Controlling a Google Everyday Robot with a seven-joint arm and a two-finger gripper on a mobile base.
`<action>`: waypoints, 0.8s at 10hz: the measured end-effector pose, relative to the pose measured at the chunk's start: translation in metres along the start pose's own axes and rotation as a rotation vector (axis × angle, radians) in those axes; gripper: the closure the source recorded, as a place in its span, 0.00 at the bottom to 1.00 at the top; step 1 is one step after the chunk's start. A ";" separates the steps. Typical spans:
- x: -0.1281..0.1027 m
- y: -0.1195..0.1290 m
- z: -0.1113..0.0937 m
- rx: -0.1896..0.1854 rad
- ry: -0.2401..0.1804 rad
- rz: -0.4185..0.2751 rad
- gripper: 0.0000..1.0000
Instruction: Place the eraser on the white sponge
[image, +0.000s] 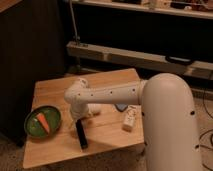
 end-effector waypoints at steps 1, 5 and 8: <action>-0.001 -0.005 0.003 -0.007 -0.008 -0.006 0.22; -0.003 -0.010 0.014 -0.019 -0.019 -0.010 0.39; -0.002 -0.006 0.002 -0.036 -0.029 0.001 0.69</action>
